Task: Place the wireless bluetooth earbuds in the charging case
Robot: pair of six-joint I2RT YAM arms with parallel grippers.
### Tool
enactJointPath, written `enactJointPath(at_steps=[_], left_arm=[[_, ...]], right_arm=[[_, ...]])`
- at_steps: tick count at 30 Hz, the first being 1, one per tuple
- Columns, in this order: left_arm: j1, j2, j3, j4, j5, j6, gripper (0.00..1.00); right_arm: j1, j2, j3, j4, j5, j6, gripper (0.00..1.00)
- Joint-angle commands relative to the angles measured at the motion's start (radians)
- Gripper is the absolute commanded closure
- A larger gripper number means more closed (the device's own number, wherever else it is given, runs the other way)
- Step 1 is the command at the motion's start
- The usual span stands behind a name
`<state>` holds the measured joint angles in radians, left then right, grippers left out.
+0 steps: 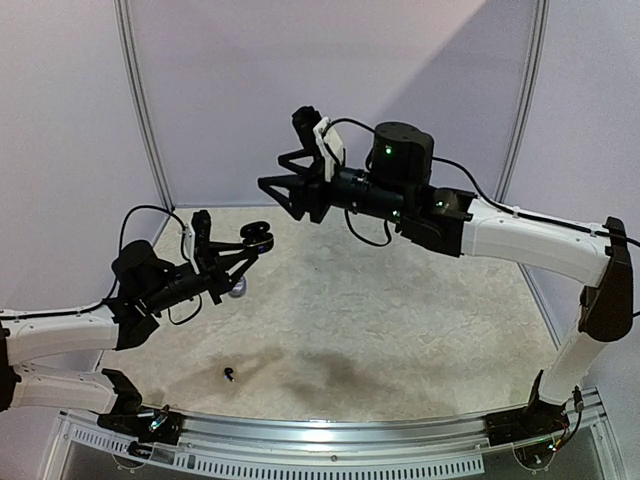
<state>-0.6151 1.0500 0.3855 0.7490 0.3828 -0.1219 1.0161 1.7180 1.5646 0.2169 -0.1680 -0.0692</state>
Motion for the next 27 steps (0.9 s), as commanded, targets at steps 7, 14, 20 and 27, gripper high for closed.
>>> enactJointPath(at_steps=[7,14,20,27], left_arm=[[0.099,-0.215,0.035,-0.246,-0.182,-0.075,1.00],[0.193,-0.371,0.028,-0.400,-0.291,-0.066,1.00],[0.290,-0.413,-0.022,-0.379,-0.273,-0.077,1.00],[0.294,-0.429,-0.032,-0.378,-0.211,-0.113,1.00]], right_arm=[[0.012,0.241,0.423,-0.904,0.408,0.616,0.41],[0.120,0.558,0.666,-1.094,0.294,0.716,0.34],[0.234,0.801,0.883,-1.020,0.211,0.605,0.31],[0.326,0.926,0.879,-0.790,0.299,0.485,0.30]])
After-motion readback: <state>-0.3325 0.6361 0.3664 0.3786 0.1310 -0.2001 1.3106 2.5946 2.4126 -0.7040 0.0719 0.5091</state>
